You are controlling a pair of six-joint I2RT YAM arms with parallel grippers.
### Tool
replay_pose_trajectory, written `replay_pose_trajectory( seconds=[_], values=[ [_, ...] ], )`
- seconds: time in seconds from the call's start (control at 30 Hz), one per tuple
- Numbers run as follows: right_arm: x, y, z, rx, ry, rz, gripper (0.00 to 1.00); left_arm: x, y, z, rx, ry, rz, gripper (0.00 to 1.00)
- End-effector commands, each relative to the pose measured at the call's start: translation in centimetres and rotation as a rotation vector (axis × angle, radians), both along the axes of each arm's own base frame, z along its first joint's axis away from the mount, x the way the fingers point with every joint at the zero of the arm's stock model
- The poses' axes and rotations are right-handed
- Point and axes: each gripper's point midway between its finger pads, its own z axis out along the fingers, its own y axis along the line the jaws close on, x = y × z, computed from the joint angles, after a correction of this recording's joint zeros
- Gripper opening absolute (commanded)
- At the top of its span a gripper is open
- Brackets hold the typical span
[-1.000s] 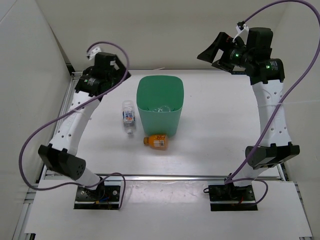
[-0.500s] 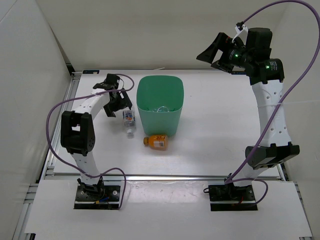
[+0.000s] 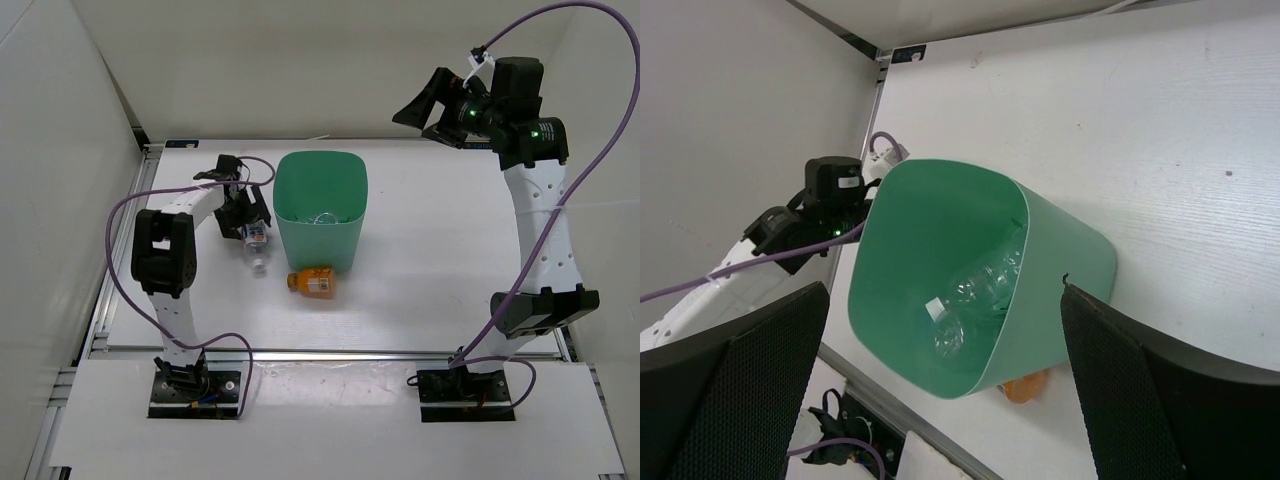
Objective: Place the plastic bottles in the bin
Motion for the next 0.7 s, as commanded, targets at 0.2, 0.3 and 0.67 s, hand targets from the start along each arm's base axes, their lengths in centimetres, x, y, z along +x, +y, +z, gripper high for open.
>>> replay_pose_trajectory(
  seconds=[0.2,0.3,0.67],
  values=[
    [-0.3,0.0,0.3,-0.006,-0.024,0.018,1.0,-0.9,-0.6,-0.3,-0.056,0.018,-0.057,0.57],
    [-0.2,0.1,0.0,-0.001,-0.009,0.015,1.0,0.1,0.8,2.1,-0.061,-0.041,0.007,0.42],
    [0.1,0.3,-0.9,0.013,0.023,0.018,1.0,6.0,2.3,25.9,-0.263,-0.564,0.208,0.41]
  ],
)
